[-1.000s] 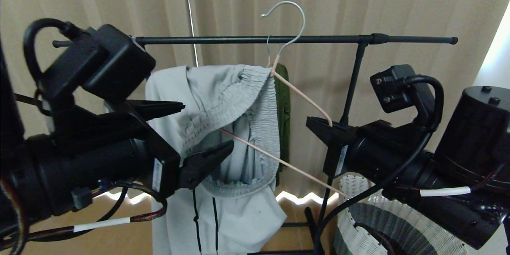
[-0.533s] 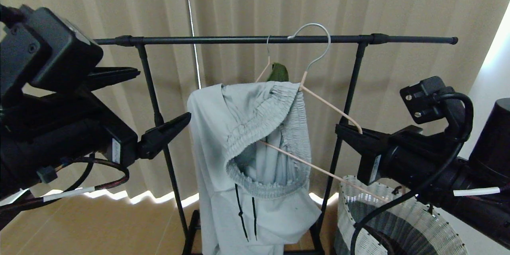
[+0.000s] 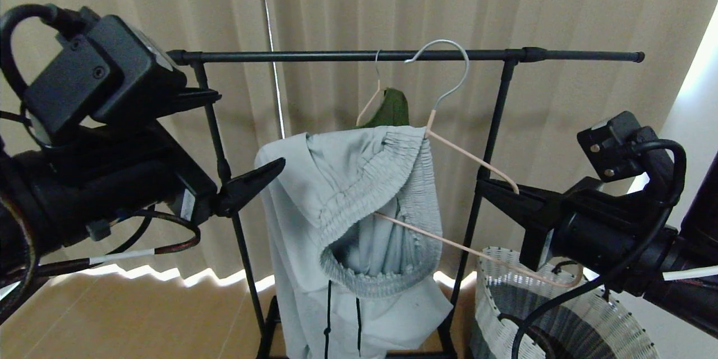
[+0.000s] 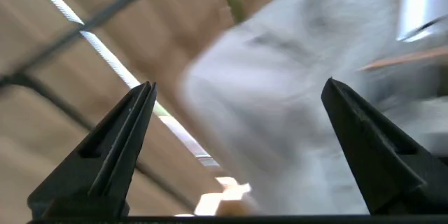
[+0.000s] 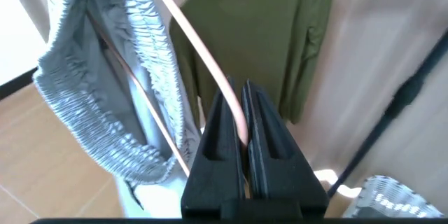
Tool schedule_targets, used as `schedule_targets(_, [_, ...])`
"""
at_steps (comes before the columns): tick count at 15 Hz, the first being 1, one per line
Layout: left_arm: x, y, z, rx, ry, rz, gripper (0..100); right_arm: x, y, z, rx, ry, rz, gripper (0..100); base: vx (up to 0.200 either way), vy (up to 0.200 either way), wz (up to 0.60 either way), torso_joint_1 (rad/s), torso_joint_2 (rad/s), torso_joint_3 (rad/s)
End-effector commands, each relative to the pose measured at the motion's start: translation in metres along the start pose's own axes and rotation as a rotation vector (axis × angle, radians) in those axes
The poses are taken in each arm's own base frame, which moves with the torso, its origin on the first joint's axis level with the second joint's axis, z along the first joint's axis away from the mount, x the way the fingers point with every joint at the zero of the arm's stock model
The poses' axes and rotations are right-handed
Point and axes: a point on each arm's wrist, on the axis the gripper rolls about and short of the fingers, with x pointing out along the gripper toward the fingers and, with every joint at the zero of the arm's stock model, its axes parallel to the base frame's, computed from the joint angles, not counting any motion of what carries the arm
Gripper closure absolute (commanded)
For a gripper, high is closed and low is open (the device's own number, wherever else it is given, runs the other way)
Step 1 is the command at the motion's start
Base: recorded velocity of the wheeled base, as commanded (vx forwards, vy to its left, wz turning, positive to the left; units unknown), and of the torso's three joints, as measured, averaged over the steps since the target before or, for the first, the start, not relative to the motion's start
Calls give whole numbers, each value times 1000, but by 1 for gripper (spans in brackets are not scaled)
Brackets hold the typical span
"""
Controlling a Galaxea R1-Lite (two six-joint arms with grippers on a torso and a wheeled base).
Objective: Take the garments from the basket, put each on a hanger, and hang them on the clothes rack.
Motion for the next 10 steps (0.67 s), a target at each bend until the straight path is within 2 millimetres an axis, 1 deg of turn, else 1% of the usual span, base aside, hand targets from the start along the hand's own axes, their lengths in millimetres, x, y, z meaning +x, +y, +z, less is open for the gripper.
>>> schedule_targets(1, [12, -2, -1, 34, 18, -16, 0, 2, 1, -2, -22, 9, 17, 100, 0, 0, 0, 0, 0, 0])
schedule_targets(2, [14, -4, -2, 57, 9, -36, 0, 3, 1, -2, -26, 11, 33, 100, 0, 0, 0, 0, 0, 0])
schedule_targets(4, [14, -7, -1, 64, -62, -142, 0, 2, 2, -2, -28, 9, 52, 100, 0, 0, 0, 0, 0, 0])
schedule_targets(6, [18, -8, -2, 71, -68, -161, 0, 2, 4, -2, -29, 11, 60, 100, 0, 0, 0, 0, 0, 0])
schedule_targets(8, [26, -10, -3, 73, -62, -177, 0, 1, 10, -2, -33, 9, 89, 100, 0, 0, 0, 0, 0, 0])
schedule_targets(9, [38, -12, -4, 74, -47, -190, 0, 0, 13, -2, -34, 8, 129, 100, 0, 0, 0, 0, 0, 0])
schedule_targets(10, [46, -14, -5, 75, -40, -197, 0, 0, 15, -1, -33, 2, 159, 100, 0, 0, 0, 0, 0, 0])
